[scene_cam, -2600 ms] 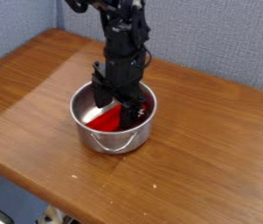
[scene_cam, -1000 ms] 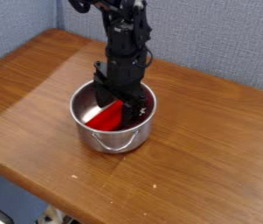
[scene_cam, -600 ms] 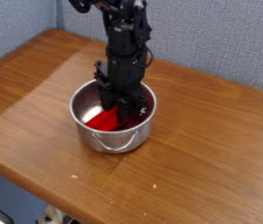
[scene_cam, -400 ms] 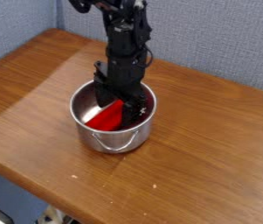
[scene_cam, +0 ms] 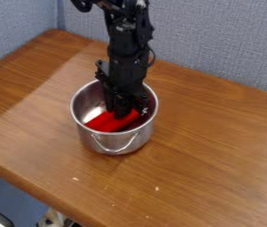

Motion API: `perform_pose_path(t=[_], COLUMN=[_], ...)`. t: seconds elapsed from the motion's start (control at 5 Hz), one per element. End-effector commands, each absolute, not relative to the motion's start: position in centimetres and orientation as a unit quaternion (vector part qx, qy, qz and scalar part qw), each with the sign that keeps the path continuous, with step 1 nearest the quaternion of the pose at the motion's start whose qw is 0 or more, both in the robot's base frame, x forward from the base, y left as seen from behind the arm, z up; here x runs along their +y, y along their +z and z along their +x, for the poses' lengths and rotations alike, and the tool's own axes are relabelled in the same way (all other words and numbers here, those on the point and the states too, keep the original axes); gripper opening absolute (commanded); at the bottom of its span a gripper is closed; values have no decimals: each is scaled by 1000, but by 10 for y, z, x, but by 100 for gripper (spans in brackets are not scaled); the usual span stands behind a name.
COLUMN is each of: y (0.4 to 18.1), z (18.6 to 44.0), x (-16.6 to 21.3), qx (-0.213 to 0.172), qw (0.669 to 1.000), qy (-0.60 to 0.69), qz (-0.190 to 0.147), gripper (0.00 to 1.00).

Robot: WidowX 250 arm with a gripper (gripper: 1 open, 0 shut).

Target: Put the red object in the metal pot

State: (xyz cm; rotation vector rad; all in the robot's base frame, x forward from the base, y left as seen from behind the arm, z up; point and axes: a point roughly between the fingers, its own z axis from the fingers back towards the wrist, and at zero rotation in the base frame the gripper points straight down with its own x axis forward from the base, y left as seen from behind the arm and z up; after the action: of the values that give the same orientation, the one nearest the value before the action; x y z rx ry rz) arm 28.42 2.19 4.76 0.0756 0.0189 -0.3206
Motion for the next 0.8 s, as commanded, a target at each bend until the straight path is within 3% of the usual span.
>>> perform_pose_path(t=[0.0, 0.2, 0.4, 0.6], y=[58, 62, 65, 61], z=[289, 290, 290, 291], x=[21, 21, 20, 21], qx=[-6, -9, -11, -10], qw=[986, 986, 986, 986], qy=[-163, -162, -161, -161], qz=[43, 42, 41, 41], gripper=[0, 100, 100, 0])
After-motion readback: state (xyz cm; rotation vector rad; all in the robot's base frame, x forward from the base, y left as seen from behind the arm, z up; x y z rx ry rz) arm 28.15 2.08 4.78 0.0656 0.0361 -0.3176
